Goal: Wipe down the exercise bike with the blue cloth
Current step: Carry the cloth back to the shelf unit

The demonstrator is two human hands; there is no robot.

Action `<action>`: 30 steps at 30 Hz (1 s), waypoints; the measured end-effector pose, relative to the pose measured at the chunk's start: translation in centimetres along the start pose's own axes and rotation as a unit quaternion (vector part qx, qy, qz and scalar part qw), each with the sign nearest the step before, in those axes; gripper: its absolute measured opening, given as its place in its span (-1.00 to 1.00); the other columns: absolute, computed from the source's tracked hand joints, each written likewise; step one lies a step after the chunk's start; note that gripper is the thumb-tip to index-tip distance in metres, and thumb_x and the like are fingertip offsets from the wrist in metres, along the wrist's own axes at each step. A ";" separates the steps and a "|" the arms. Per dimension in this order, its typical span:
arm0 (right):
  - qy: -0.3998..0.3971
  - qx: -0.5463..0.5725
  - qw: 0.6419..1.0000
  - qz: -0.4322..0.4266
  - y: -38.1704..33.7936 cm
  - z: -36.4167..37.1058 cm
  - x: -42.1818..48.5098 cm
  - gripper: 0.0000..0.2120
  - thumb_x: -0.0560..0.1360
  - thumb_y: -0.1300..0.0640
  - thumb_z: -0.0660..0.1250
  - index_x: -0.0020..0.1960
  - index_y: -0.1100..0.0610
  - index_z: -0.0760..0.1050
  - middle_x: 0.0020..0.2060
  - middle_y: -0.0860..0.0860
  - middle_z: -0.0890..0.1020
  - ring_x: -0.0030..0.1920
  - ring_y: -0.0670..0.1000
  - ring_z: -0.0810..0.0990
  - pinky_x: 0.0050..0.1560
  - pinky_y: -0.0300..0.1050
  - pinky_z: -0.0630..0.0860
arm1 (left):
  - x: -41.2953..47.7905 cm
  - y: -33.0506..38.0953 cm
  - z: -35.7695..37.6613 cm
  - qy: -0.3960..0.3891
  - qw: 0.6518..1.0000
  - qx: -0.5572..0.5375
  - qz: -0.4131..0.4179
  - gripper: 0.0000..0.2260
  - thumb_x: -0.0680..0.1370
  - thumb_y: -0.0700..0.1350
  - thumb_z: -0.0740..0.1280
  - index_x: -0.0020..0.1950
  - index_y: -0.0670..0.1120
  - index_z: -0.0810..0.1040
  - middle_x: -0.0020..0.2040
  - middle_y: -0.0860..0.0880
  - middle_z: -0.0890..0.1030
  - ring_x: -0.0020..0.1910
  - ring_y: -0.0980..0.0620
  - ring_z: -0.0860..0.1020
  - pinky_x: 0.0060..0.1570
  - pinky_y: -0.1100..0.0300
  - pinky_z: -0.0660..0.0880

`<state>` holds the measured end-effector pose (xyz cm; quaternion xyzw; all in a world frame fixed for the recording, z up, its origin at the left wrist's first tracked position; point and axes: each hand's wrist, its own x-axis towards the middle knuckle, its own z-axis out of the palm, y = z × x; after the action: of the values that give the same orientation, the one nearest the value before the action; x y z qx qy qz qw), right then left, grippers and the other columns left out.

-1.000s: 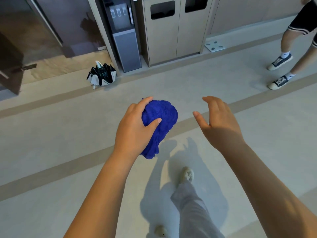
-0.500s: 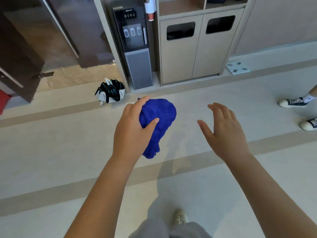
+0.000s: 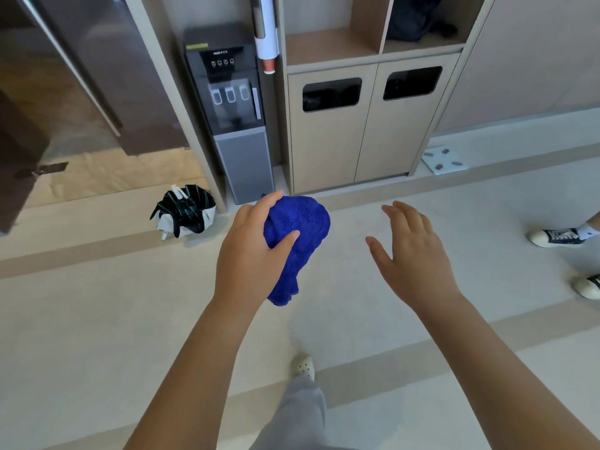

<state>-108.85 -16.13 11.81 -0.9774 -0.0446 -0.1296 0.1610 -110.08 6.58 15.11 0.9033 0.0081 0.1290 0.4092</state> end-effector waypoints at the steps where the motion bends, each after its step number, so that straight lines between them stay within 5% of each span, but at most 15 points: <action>1: 0.004 -0.004 1.000 0.002 0.2 0.3 2.3 -0.48 0.56 -0.06 0.21 0.42 0.20 0.30 0.39 0.12 0.38 0.38 0.14 0.34 0.32 0.04 0.35 | 2.3 -0.1 0.4 -0.002 1.000 -0.002 0.007 -0.53 0.52 -0.03 0.39 0.40 0.18 0.36 0.17 0.19 0.42 0.02 0.36 0.31 -0.04 0.44 0.27; 7: 0.025 -0.001 0.999 0.022 1.5 2.4 14.4 -0.49 0.55 -0.03 0.25 0.40 0.23 0.33 0.35 0.14 0.42 0.34 0.16 0.37 0.28 0.04 0.38 | 15.2 -0.1 3.4 -0.012 0.999 -0.014 0.030 -0.53 0.52 -0.04 0.39 0.40 0.17 0.36 0.13 0.22 0.39 0.01 0.37 0.31 -0.10 0.59 0.24; 15: 0.011 0.011 0.999 0.033 5.7 5.4 26.8 -0.50 0.55 -0.03 0.25 0.40 0.20 0.32 0.36 0.12 0.40 0.35 0.15 0.36 0.27 0.06 0.37 | 27.7 0.0 9.5 -0.038 0.999 -0.009 0.025 -0.52 0.52 -0.04 0.38 0.40 0.19 0.36 0.15 0.21 0.41 0.03 0.35 0.33 -0.08 0.53 0.27; 30: -0.023 0.044 0.997 -0.057 20.0 8.5 54.2 -0.50 0.55 0.00 0.26 0.40 0.22 0.33 0.36 0.13 0.40 0.34 0.16 0.37 0.28 0.07 0.38 | 49.8 6.0 24.2 0.034 0.999 0.008 -0.028 -0.52 0.54 -0.03 0.37 0.42 0.17 0.33 0.13 0.20 0.40 0.02 0.32 0.33 -0.14 0.61 0.28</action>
<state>-52.12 -29.73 12.49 -0.9679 -0.1096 -0.1140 0.1953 -56.68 -9.26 15.48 0.9010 0.0487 0.1477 0.4051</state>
